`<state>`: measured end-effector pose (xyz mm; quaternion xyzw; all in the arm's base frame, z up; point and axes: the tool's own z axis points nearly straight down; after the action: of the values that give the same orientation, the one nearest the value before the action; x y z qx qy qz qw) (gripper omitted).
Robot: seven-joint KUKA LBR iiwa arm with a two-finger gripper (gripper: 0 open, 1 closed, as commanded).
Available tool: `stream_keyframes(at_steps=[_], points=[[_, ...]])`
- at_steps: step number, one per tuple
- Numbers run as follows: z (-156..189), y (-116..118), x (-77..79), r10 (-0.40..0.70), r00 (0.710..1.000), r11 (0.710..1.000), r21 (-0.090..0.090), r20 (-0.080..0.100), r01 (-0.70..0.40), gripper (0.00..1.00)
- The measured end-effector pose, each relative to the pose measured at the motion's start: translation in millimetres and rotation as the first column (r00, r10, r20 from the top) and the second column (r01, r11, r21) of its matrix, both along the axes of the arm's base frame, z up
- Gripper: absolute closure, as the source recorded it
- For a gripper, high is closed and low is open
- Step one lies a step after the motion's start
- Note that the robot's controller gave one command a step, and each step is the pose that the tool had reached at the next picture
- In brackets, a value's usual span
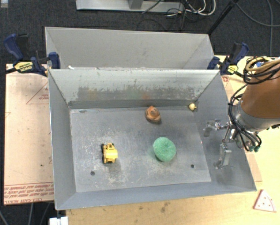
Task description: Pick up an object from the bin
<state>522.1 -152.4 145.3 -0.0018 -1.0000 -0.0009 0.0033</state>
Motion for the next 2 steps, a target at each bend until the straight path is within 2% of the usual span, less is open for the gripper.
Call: stream_keyframes(at_steps=[1, 2], points=[[2, 0, 0.2, 0.001, 1.0, 1.0, -0.001, 0.002, -0.001, 0.0], [37, 27, -4.5, 0.058, 0.998, 0.998, -0.001, 0.004, -0.058, 0.0]])
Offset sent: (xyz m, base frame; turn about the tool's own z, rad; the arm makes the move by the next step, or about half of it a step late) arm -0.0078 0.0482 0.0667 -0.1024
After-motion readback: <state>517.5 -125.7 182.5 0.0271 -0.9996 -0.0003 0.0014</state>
